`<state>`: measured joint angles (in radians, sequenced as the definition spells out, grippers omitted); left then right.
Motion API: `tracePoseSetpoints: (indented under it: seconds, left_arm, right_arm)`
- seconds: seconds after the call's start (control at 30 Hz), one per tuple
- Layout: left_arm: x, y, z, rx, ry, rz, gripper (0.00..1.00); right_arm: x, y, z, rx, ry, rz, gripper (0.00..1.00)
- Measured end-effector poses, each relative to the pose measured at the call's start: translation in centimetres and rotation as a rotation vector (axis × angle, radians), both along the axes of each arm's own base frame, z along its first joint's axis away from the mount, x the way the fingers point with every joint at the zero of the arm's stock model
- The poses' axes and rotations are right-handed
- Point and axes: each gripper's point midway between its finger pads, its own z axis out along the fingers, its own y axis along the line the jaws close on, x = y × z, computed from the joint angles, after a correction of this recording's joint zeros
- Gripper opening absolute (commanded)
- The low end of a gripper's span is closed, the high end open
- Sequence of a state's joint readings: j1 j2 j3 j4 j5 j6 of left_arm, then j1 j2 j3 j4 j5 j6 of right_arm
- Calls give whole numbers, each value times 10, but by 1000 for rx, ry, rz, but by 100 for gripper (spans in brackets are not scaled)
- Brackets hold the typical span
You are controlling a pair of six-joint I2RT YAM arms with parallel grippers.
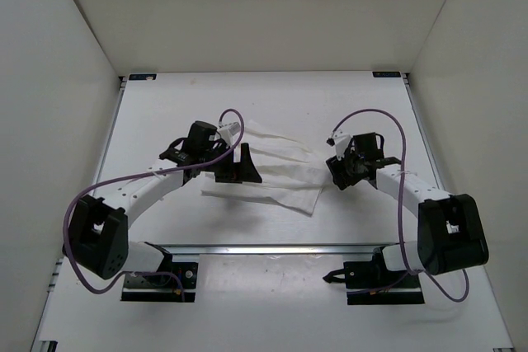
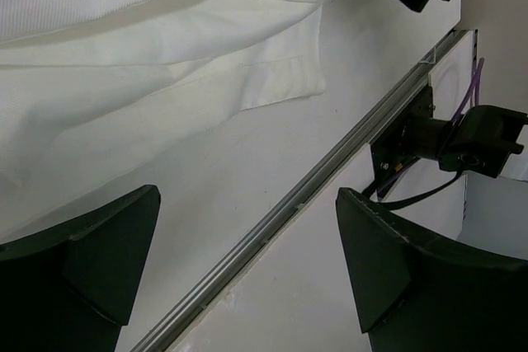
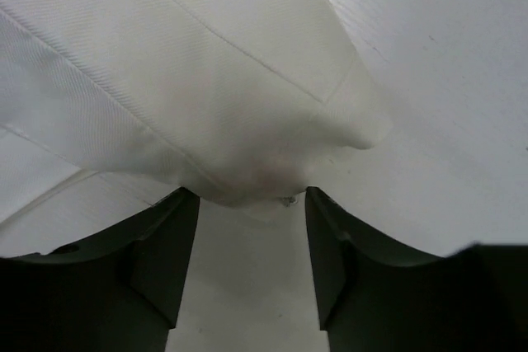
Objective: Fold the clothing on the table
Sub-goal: Flatten the skirt out
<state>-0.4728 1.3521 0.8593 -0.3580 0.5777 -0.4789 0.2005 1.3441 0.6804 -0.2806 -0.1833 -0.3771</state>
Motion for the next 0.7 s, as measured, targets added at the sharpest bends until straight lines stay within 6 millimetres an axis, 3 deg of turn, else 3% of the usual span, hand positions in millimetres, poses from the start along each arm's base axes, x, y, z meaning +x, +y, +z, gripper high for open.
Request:
tracePoseSetpoints:
  seconds: [0.1,0.13,0.17,0.2,0.4,0.57,0.7]
  left_arm:
    - [0,0,-4,3,14,-1,99]
    - [0,0,-5,4,18,-2,98]
    - [0,0,-5,4,20,-2,98]
    - [0,0,-6,4,22,-3,99]
    - [-2,-1,-5,-1,23,-11,99]
    - [-10,-14,-4,-12,22,-37,98]
    - [-22,-27,-9,-3,16,-74,96]
  right_arm:
    - [2,6,0,49,5,3,31]
    - [4,7,1,65,0,0,22]
    - [6,8,3,79,-5,-1,6]
    - [8,10,4,91,-9,0,0]
    - [27,31,25,154,-15,7,0]
    - [47,89,62,218,-9,88,0]
    - [52,134,90,278,7,139,0]
